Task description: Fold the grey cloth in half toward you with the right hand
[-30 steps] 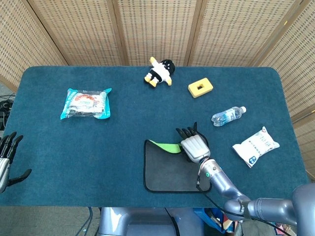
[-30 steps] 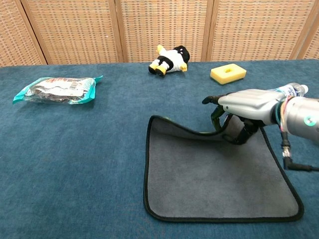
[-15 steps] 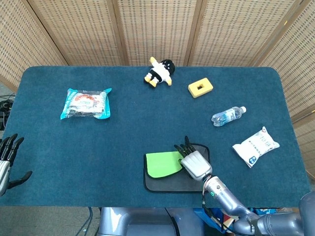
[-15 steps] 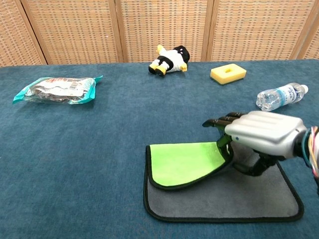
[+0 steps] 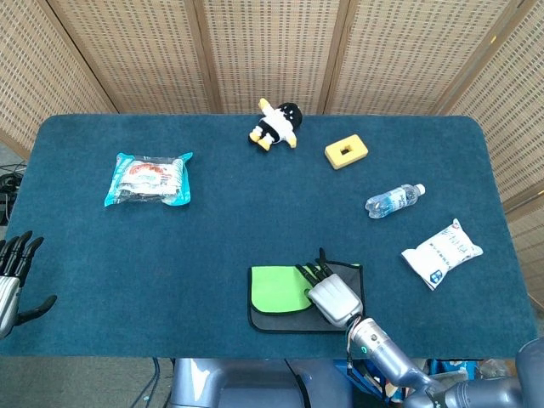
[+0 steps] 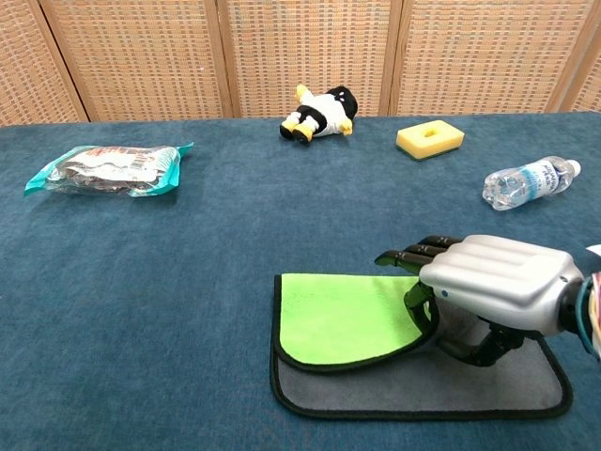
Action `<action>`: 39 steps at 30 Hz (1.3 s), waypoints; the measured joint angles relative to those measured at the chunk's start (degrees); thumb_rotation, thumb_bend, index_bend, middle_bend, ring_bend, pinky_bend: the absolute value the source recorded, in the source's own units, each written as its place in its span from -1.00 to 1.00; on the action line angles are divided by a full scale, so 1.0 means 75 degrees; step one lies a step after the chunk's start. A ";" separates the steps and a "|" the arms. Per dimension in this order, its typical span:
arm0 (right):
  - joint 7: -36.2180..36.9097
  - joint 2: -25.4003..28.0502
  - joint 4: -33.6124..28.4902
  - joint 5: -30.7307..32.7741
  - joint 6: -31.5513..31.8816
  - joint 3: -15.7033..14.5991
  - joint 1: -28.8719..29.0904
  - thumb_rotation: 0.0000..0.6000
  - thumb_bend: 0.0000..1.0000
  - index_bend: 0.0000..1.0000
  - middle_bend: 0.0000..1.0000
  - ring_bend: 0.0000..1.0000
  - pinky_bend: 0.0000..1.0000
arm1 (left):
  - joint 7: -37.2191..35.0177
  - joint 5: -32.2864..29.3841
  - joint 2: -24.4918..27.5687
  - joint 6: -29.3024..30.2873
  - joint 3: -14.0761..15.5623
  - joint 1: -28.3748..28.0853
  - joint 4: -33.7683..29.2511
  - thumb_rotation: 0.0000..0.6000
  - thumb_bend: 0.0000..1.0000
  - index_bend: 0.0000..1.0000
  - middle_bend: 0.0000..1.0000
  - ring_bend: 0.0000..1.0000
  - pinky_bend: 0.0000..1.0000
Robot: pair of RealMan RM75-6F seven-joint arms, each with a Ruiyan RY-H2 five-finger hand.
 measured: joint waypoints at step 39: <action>0.0092 0.0212 0.0009 -0.1440 -0.0248 -0.0302 -0.0659 1.00 0.21 0.29 -1.00 -1.00 -1.00 | 0.0021 -0.0022 0.0003 -0.0020 -0.0001 0.0001 -0.0017 1.00 -0.55 -1.00 -1.00 -1.00 -1.00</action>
